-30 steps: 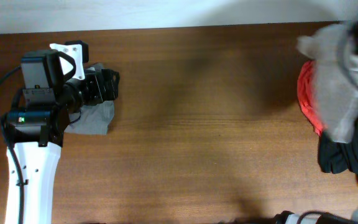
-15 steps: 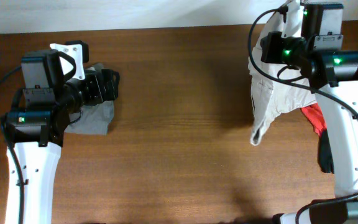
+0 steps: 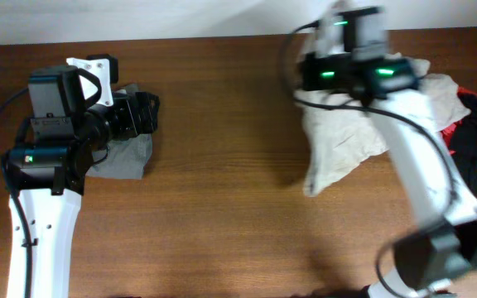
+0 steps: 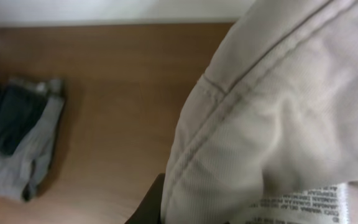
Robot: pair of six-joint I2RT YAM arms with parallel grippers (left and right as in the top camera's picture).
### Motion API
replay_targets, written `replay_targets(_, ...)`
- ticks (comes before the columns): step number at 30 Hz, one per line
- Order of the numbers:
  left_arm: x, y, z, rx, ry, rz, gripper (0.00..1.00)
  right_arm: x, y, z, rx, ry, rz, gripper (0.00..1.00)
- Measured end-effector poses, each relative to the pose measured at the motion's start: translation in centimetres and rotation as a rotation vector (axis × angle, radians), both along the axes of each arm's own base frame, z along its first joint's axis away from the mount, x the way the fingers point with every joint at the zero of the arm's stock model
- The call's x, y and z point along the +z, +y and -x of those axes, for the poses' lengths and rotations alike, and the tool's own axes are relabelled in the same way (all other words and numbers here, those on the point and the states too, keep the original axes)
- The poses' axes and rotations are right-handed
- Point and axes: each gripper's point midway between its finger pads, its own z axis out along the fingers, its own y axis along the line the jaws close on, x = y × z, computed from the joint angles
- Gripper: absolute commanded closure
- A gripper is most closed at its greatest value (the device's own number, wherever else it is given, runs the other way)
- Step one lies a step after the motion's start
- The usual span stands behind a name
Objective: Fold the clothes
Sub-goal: 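Pull the beige shorts with the right gripper onto the table center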
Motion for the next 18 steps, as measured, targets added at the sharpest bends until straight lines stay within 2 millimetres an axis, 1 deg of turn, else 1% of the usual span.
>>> replay_targets(2,0.0,0.0,0.0,0.000,0.000,0.000,0.01,-3.7,4.7,-0.8,0.078,0.055,-0.027,0.52)
replay_targets(3,0.0,0.0,0.0,-0.001,0.001,0.000,0.01,-4.5,5.9,-0.8,0.101,0.065,-0.038,0.36)
replay_targets(4,0.0,0.0,0.0,0.000,-0.001,0.000,0.01,-6.0,8.6,-0.7,0.156,0.081,-0.051,0.29)
replay_targets(5,0.0,0.0,0.0,-0.001,0.000,0.000,0.01,-7.1,10.4,-0.2,0.196,0.099,-0.054,0.24)
replay_targets(6,0.0,0.0,0.0,-0.001,0.000,0.000,0.00,-7.7,11.8,0.3,0.232,0.107,-0.049,0.20)
replay_targets(8,0.0,0.0,0.0,-0.001,0.000,0.000,0.01,-8.2,14.0,1.5,0.292,0.109,-0.033,0.14)
replay_targets(9,0.0,0.0,0.0,0.000,0.000,0.000,0.00,-8.2,14.6,1.9,0.308,0.104,-0.023,0.12)
replay_targets(10,0.0,0.0,0.0,-0.001,0.000,0.000,0.01,-8.0,14.9,2.1,0.315,0.092,-0.009,0.10)
replay_targets(11,0.0,0.0,0.0,0.000,0.000,0.000,0.01,-7.9,14.6,2.2,0.308,0.089,0.003,0.09)
replay_targets(12,0.0,0.0,0.0,0.000,0.000,0.000,0.01,-7.8,14.0,2.2,0.293,0.091,0.018,0.09)
replay_targets(14,0.0,0.0,0.0,0.000,0.000,0.000,0.01,-7.5,12.1,2.1,0.252,0.104,0.050,0.10)
replay_targets(15,0.0,0.0,0.0,-0.002,0.000,0.000,0.01,-7.2,10.0,2.1,0.211,0.121,0.074,0.10)
replay_targets(16,0.0,-0.2,0.0,-0.005,0.001,0.000,0.01,-7.0,9.2,2.1,0.196,0.125,0.079,0.13)
replay_targets(17,-0.1,-0.3,-0.1,-0.009,0.004,0.000,0.01,-6.7,7.5,2.1,0.162,0.145,0.092,0.16)
replay_targets(18,-0.4,-0.7,-0.1,-0.018,0.010,-0.001,0.02,-6.5,5.9,2.3,0.127,0.164,0.100,0.25)
